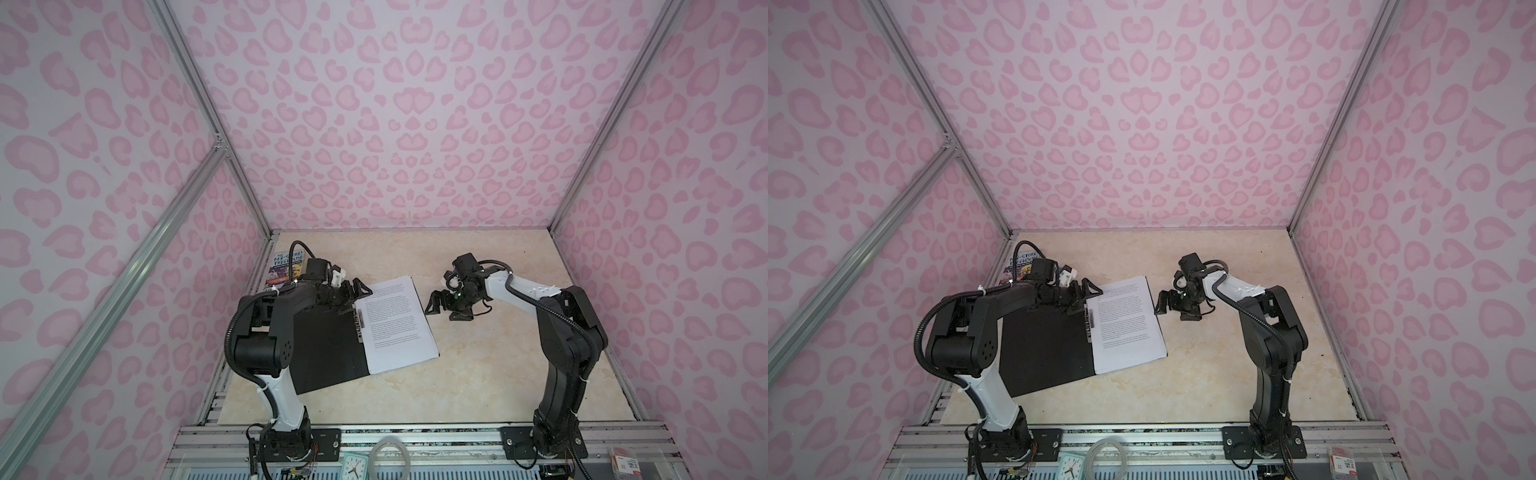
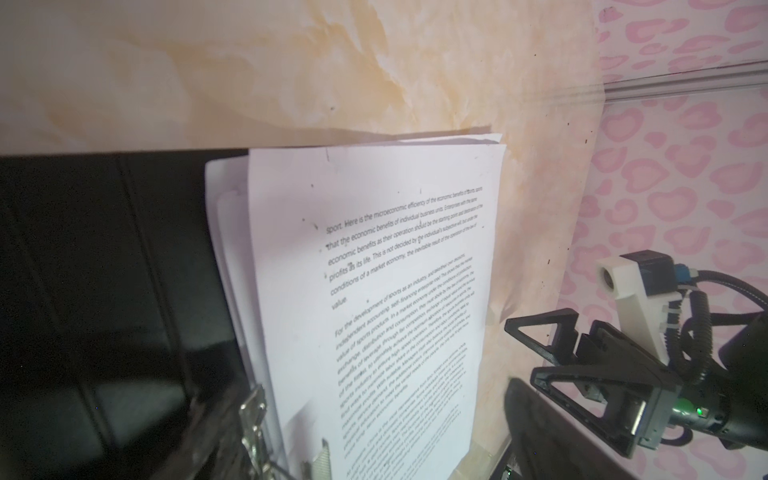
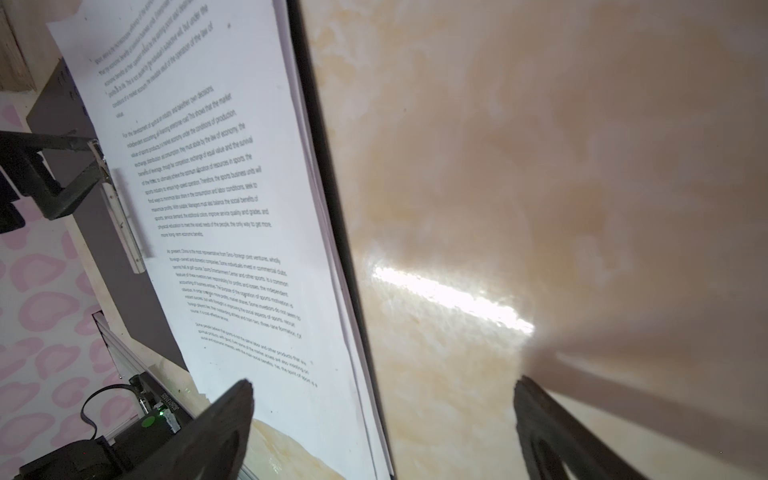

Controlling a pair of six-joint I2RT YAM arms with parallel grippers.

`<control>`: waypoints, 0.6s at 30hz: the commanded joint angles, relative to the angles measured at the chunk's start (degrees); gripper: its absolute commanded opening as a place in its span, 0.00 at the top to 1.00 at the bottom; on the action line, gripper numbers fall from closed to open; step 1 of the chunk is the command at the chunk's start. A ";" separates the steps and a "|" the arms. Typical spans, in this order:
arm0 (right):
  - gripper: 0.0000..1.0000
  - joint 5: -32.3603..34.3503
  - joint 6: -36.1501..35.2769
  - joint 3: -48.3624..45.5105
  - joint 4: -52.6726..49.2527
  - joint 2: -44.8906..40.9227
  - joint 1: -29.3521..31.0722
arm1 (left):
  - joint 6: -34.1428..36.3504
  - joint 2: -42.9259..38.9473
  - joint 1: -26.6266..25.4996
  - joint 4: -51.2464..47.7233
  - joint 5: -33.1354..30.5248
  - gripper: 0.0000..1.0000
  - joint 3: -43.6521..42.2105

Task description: Put the files into the folder

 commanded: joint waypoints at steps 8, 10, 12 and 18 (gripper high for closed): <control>0.03 -0.78 0.82 -0.94 1.27 0.18 -0.15 | -1.32 -3.79 0.06 2.49 3.83 0.03 -0.32; 0.03 -0.75 1.04 -0.88 1.41 -0.25 -0.29 | -1.93 -4.62 0.06 3.03 4.35 0.03 -0.69; 0.03 -0.70 1.37 -0.66 1.31 -0.81 -0.34 | -2.03 -5.51 -0.03 3.11 4.68 0.03 -1.10; 0.03 -0.60 2.77 0.13 1.28 -2.99 -0.37 | -3.03 -9.03 -0.40 4.18 6.34 0.03 -3.96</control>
